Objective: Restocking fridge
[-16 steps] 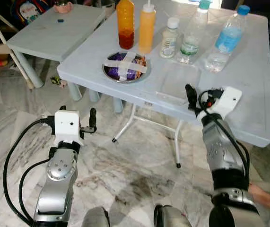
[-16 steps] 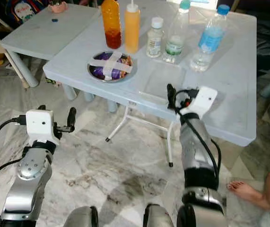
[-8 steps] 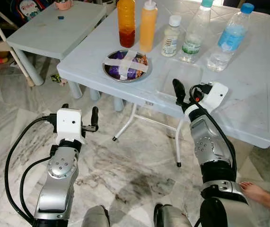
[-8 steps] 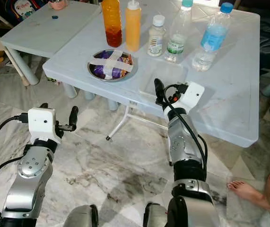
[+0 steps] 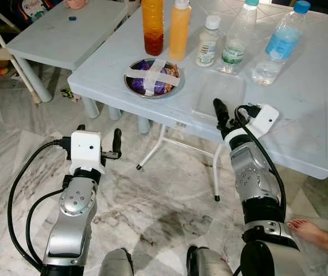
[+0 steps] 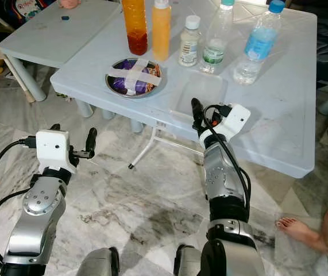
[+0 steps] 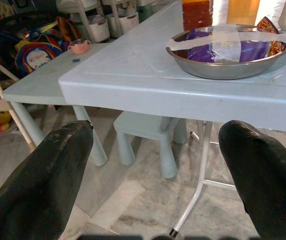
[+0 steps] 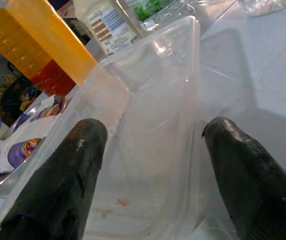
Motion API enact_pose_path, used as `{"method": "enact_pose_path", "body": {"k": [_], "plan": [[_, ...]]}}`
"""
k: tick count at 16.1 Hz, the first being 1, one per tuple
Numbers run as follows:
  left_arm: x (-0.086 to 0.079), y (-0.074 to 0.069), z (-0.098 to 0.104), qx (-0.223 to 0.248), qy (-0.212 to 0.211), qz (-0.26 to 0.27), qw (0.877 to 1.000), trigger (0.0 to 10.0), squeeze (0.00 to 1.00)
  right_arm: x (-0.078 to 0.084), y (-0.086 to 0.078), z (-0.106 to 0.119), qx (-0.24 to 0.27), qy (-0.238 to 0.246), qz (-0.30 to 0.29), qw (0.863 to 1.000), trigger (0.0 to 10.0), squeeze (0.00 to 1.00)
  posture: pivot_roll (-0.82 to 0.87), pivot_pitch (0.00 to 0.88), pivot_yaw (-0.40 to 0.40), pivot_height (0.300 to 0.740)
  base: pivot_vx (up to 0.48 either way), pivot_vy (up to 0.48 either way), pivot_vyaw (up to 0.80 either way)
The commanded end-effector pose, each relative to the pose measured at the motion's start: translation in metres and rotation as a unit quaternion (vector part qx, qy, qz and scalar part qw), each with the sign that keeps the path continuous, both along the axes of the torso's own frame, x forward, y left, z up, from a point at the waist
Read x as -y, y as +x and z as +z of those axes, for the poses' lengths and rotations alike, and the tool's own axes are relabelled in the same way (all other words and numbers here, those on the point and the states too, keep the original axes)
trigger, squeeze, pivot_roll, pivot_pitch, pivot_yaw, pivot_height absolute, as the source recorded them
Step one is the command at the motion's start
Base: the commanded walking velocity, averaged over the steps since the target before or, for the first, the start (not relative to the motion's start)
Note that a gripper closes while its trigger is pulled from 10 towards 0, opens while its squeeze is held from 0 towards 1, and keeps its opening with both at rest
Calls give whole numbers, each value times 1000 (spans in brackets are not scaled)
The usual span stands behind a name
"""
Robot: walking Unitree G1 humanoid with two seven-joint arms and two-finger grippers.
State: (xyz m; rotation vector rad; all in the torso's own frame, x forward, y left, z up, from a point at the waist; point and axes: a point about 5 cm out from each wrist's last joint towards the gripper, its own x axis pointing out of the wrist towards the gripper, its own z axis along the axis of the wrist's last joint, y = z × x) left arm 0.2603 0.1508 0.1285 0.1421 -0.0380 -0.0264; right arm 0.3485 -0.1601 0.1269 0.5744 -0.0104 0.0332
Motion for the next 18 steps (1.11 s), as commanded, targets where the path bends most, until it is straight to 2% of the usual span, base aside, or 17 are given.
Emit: {"method": "enact_pose_path", "body": {"k": [1,15,16,17,18], "plan": [[-2,0,0,-2,6,4,1000,10000,0,-1,2,-1,-10,14,1,1000,0,0,102,156,35,740,0,0,0],[2,0,-1,-1,1,3,1000,10000,0,1,4,3,-11,30,-12,999,0,0,88,157,22,740,0,0,0],[4,1,-2,-1,-1,4,1000,10000,0,2,5,6,-5,10,-17,1000,0,0,84,154,15,740,0,0,0],[4,1,-2,-1,-1,4,1000,10000,0,1,5,10,3,1,-14,1000,1725,0,84,154,13,740,0,0,0],[5,1,-2,0,-2,4,1000,10000,0,1,5,12,6,10,-11,1000,9961,0,83,153,11,740,0,0,0]]}}
